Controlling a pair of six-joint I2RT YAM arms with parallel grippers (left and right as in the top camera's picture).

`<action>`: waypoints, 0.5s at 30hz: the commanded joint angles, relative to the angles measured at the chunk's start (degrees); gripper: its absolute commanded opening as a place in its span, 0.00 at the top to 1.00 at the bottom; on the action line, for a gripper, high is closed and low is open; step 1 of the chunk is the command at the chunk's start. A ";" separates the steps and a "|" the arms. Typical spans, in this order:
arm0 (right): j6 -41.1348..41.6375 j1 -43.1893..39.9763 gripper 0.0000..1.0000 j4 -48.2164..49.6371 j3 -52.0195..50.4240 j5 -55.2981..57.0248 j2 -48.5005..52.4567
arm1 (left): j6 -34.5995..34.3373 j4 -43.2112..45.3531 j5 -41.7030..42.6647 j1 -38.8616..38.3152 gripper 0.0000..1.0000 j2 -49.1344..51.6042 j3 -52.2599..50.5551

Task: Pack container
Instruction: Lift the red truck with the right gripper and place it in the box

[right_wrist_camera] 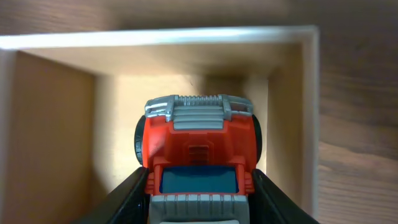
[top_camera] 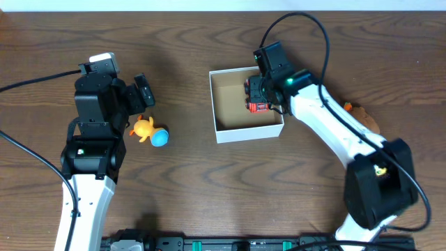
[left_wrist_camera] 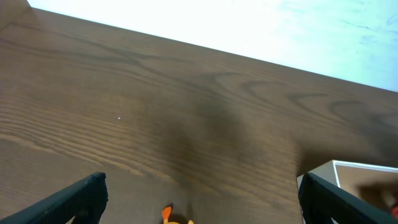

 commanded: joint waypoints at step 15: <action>-11.06 -1.51 0.01 1.79 7.04 0.15 -1.51 | -0.07 -0.11 -0.66 0.04 0.02 -0.28 1.44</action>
